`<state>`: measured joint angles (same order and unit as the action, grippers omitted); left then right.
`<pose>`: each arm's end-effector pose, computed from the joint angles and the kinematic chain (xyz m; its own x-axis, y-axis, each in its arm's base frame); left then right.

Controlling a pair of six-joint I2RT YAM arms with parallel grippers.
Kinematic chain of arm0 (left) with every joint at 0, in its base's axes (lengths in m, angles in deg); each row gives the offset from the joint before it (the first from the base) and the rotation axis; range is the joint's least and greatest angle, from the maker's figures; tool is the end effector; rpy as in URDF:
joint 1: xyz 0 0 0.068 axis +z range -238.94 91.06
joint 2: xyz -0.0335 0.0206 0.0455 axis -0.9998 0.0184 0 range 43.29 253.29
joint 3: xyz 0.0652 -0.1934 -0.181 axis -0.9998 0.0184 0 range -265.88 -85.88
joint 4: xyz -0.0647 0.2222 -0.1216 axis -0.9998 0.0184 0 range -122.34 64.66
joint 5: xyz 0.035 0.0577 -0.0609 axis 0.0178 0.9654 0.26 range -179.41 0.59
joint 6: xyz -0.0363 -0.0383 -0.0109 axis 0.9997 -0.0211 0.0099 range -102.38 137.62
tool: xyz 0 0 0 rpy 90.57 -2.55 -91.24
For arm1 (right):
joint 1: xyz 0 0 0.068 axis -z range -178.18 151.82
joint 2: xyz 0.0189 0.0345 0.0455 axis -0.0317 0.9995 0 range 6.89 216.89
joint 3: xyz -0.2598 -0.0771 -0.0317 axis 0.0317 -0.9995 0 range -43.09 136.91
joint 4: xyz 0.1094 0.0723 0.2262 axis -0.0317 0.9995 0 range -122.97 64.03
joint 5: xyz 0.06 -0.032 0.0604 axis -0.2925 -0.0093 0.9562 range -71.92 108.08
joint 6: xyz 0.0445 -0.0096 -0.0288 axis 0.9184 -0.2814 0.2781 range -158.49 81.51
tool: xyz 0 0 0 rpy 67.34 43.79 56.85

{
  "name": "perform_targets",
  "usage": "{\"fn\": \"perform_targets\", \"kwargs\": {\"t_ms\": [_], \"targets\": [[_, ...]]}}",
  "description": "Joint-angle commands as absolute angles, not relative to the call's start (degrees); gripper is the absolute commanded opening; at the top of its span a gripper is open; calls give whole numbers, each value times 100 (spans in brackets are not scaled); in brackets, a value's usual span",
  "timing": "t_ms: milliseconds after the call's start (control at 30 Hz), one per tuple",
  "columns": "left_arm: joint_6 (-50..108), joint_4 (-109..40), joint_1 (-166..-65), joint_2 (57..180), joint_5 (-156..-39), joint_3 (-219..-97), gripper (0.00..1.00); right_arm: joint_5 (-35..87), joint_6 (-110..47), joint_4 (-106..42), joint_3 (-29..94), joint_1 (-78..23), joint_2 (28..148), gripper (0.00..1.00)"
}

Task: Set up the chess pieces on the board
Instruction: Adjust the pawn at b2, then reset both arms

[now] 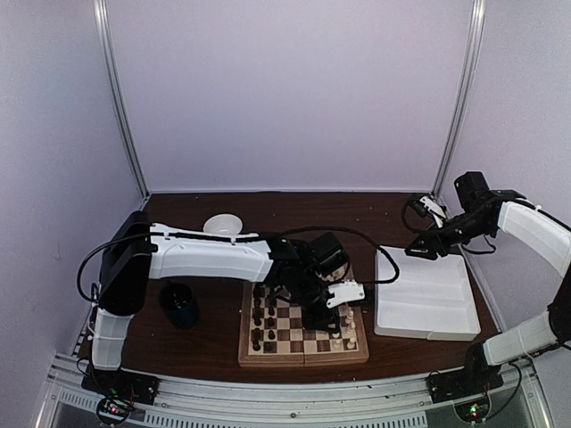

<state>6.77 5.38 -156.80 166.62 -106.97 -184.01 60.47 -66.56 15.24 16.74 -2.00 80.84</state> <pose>0.1639 -0.4314 0.1880 -0.1536 0.8536 -0.4978 0.9813 0.0727 -0.1781 0.2437 0.0403 0.2768 -0.6095 -0.3891 -0.6908 -0.7349 0.6041 0.3082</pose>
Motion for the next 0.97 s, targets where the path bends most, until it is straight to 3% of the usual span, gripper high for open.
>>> {"fn": "perform_targets", "kwargs": {"t_ms": [0,133,267,300,333,367,400,433,467,667,933], "targets": [[620,650,-15662,16129,-10408,-18499,27,6099,-6584,1625,1861,-147,8087,49],[541,917,-15636,15755,-9931,-18527,30,5896,-6573,1777,2269,-144,7954,50],[798,964,-15350,15172,-9294,-18210,35,5446,-6363,1708,2817,-128,7717,57],[913,963,-15219,14963,-9203,-18108,38,5299,-6238,1655,2930,-125,7692,86],[1055,959,-15094,14811,-9065,-18002,41,5144,-6068,1587,3035,-119,7690,98],[1182,954,-14955,14667,-8924,-17888,46,4985,-5863,1478,3102,-118,7700,99],[1278,933,-14835,14506,-8735,-17761,57,4855,-5632,1383,3128,-117,7722,99],[1373,900,-14727,14367,-8552,-17636,92,4759,-5455,1306,3131,-117,7734,99],[1474,876,-14622,14226,-8359,-17525,97,4693,-5349,1252,3128,-117,7743,99],[2039,777,-14030,13444,-7312,-16878,98,3970,-4685,786,3120,-117,7572,100],[2826,51,-13667,12724,-7066,-15965,98,4560,-4454,631,2889,-117,7546,100]]}}
